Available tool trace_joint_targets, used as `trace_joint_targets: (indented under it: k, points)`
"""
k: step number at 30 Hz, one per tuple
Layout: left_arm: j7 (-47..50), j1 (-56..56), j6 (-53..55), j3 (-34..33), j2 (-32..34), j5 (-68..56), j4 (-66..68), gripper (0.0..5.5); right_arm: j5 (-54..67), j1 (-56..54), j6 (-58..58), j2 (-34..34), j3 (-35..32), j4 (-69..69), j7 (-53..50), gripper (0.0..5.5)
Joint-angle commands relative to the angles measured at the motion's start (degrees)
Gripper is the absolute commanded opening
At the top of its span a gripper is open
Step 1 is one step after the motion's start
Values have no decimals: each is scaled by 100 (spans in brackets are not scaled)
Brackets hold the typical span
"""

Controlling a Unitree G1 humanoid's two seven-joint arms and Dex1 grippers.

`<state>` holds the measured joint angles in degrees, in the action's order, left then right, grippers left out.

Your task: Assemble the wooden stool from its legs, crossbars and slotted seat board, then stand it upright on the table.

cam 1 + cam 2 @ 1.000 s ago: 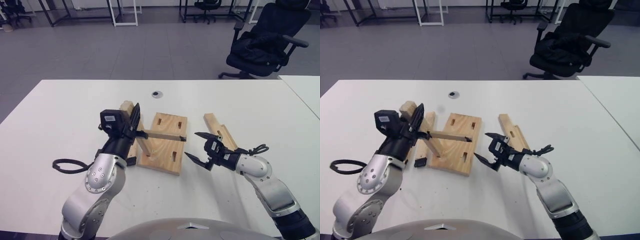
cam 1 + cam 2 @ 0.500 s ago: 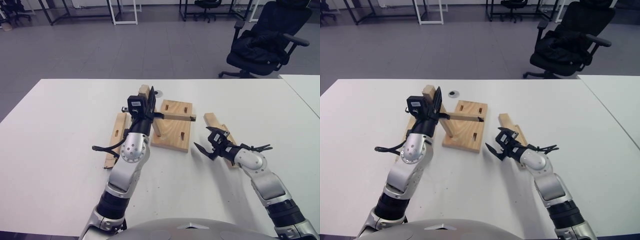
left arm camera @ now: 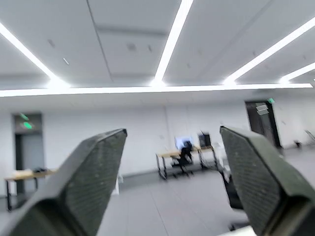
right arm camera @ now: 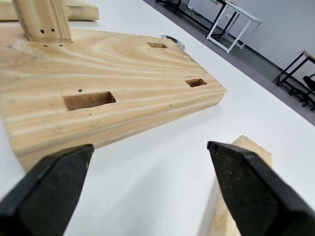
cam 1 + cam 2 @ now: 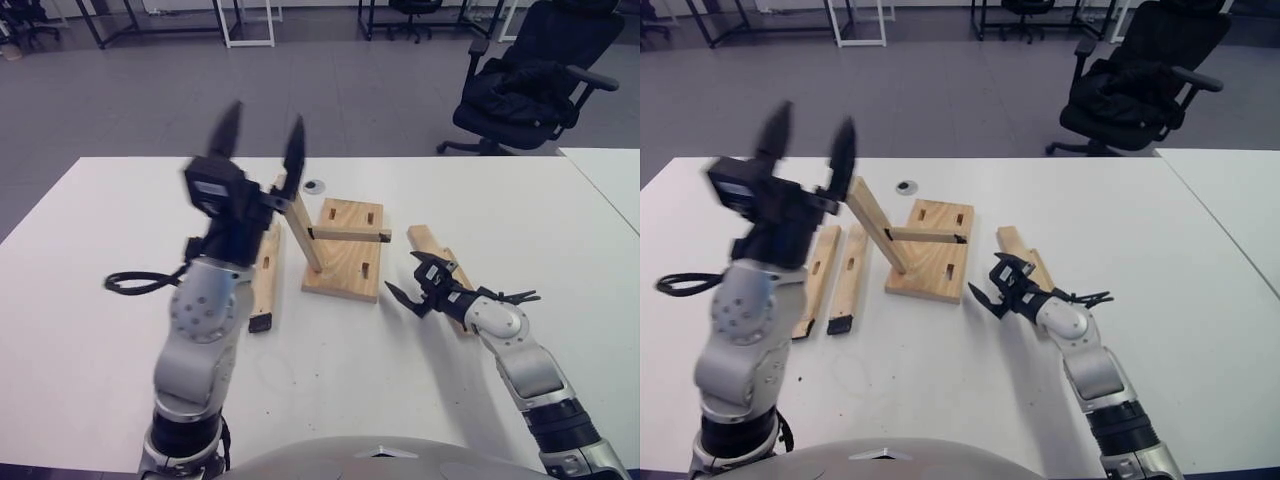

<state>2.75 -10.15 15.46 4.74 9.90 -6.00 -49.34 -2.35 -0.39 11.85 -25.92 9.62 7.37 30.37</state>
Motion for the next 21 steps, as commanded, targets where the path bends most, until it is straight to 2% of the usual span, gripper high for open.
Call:
trace_joint_targets:
  k: [1, 5, 11, 21]
  points:
    - [116, 321, -56, -959, 116, 144, 86, 397, -11, 5, -30, 32, -11, -124, -30, 431]
    - [-267, 1097, 691, -982, 131, -114, 1076, 397, -6, -7, -37, 51, -36, -213, -48, 431]
    - [-1015, 1726, 1937, -104, 379, -232, 1686, 397, -43, -60, -100, 99, 19, -456, -49, 431]
    - [-870, 1769, 2895, 141, 301, 34, 2287, 397, -104, -13, -170, 233, 124, -658, -110, 431]
